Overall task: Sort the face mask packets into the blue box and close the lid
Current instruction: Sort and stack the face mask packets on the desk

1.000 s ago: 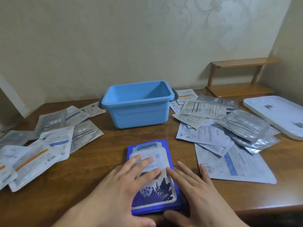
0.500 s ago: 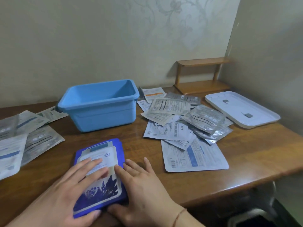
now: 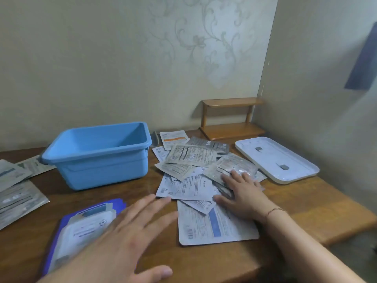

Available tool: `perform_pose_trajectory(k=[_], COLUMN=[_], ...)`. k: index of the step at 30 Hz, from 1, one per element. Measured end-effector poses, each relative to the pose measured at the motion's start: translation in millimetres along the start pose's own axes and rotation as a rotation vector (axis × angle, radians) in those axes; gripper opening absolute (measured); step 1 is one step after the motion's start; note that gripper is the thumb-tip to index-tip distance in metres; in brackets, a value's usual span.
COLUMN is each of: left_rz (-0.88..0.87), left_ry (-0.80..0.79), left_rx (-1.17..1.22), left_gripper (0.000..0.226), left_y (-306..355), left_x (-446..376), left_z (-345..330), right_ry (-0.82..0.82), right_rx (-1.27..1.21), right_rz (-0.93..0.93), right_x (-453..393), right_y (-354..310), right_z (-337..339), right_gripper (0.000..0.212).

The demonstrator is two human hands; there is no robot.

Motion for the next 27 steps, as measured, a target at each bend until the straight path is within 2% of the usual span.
perform_pose_trajectory(k=[3, 7, 9, 10, 13, 15, 17, 19, 22, 27], left_rz=[0.151, 0.276, 0.301, 0.306, 0.342, 0.383, 0.434, 0.479, 0.5, 0.515], left_ry=[-0.282, -0.256, -0.22, -0.241, -0.372, -0.407, -0.411, -0.42, -0.452, -0.437], left_rx=[0.237, 0.429, 0.412, 0.376, 0.211, 0.122, 0.089, 0.081, 0.071, 0.181], left_gripper=[0.079, 0.056, 0.051, 0.052, 0.059, 0.069, 0.077, 0.081, 0.091, 0.105], left_y=[-1, -22, -30, -34, -49, -66, -83, -96, -101, -99], left_x=[-51, -146, -185, -199, -210, -204, -194, -185, -172, -152], left_z=[-10, -38, -58, -70, -103, -113, -115, -117, -115, -106], right_ry=[0.024, -0.007, -0.082, -0.167, -0.27, -0.029, -0.062, -0.134, -0.162, -0.213], right_rx=[0.04, -0.009, -0.025, -0.04, -0.153, -0.195, -0.262, -0.242, -0.057, 0.138], right_rz=[0.153, 0.355, 0.379, 0.351, 0.386, 0.458, 0.535, 0.483, 0.482, 0.501], right_x=[23, 49, 54, 54, 60, 50, 47, 31, 8, -41], right_y=[-16, -27, -21, -15, -1, 11, 17, 24, 21, 16], right_z=[-10, -10, -18, -23, -16, -3, -4, -11, -14, -20], right_gripper=[0.072, 0.064, 0.059, 0.058, 0.056, 0.051, 0.044, 0.052, 0.074, 0.086])
Point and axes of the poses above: each hand's wrist, its own x-axis away from the middle knuckle, its own z-axis out of the back of the hand, y = z × x, the point moved 7 cm from there along -x, towards the middle knuckle, and after that the axes turned 1 degree about z, right-handed, at the moved point
